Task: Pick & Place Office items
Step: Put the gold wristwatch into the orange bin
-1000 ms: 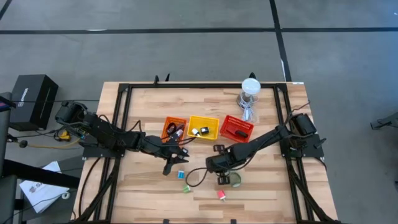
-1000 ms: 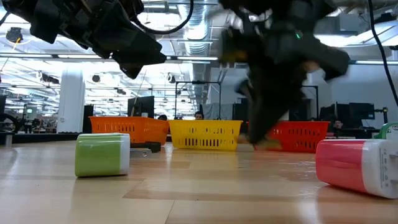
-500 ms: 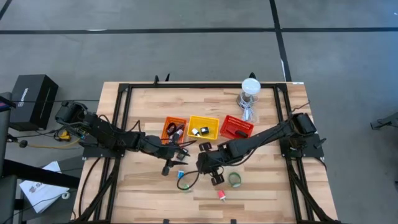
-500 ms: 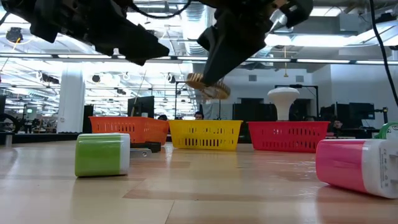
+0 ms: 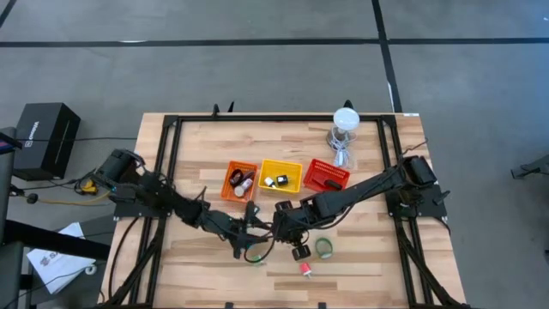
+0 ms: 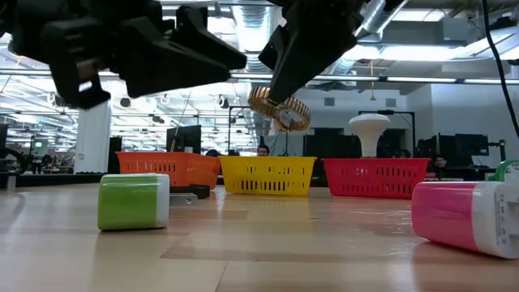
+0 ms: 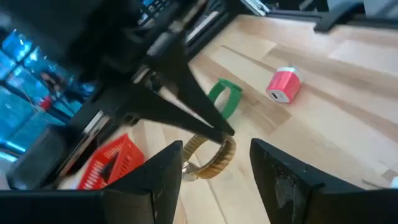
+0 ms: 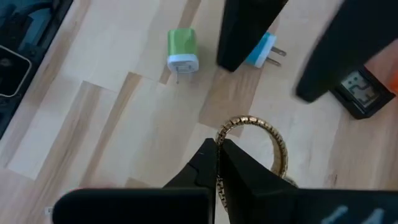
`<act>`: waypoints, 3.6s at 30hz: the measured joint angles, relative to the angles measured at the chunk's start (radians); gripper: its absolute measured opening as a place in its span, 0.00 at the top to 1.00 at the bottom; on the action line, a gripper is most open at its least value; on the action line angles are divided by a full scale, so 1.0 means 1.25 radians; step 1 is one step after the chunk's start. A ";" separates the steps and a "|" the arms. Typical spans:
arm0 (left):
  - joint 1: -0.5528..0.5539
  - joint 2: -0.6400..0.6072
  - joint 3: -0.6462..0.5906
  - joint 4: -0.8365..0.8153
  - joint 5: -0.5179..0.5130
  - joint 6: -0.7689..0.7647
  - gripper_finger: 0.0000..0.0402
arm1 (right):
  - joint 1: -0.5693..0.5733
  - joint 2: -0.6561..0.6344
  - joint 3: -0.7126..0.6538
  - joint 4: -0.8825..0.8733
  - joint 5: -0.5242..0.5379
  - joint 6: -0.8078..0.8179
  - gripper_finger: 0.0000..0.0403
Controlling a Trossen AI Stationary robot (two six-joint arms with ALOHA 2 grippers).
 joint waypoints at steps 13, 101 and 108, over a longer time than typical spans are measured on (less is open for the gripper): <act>-0.030 0.054 0.036 0.000 -0.094 0.147 0.55 | -0.005 -0.001 0.001 0.024 -0.002 0.000 0.99; -0.028 0.055 0.036 0.027 -0.136 0.267 0.90 | -0.010 -0.027 0.002 0.089 -0.043 0.106 0.87; -0.028 0.055 0.036 0.027 -0.154 0.265 0.90 | -0.011 -0.027 0.002 0.083 -0.035 0.114 0.87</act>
